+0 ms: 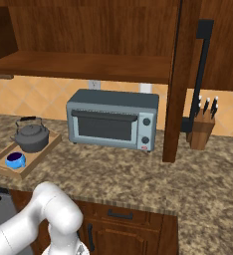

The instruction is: Pick the kettle from the counter and place it on the tray. Then pick the mug from the cabinet and place it on the tray. Then close the cabinet doors.

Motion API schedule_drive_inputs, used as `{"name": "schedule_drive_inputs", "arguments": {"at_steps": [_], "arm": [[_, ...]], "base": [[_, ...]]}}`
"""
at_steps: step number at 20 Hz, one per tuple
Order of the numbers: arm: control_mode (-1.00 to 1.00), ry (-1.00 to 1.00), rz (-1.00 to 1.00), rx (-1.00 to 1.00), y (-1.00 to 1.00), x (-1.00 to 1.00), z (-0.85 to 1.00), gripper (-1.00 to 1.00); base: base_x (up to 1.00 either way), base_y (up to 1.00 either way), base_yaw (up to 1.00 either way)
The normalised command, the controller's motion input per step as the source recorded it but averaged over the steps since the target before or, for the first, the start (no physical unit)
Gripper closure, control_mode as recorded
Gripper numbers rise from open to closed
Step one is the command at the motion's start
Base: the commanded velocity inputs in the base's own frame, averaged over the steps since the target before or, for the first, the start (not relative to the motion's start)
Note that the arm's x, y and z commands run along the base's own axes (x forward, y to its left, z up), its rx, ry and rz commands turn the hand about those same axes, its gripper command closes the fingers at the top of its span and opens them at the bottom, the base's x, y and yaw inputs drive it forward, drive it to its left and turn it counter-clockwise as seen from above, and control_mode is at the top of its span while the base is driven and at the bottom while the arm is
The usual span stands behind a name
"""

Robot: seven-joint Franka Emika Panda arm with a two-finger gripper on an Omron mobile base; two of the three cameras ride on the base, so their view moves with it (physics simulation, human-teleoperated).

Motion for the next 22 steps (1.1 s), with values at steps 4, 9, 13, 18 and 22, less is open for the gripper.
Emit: {"name": "schedule_drive_inputs", "arguments": {"at_steps": [4,9,13,18,22], "arm": [[-1.0,-0.07,0.0,-0.01,0.01,0.01,0.24,1.0],[-1.0,-0.07,-0.03,0.0,-0.04,0.12,0.34,1.0],[-1.0,-0.15,-0.06,0.0,-0.13,0.06,0.35,1.0],[-1.0,-0.11,-0.09,0.0,-0.33,0.09,0.25,1.0],[-1.0,-0.14,-0.1,0.0,-0.36,0.08,0.29,1.0]], "base": [[0.0,0.0,0.0],[0.0,0.0,0.0],[0.0,0.0,0.0],[0.0,0.0,0.0],[0.0,0.0,0.0]]}}
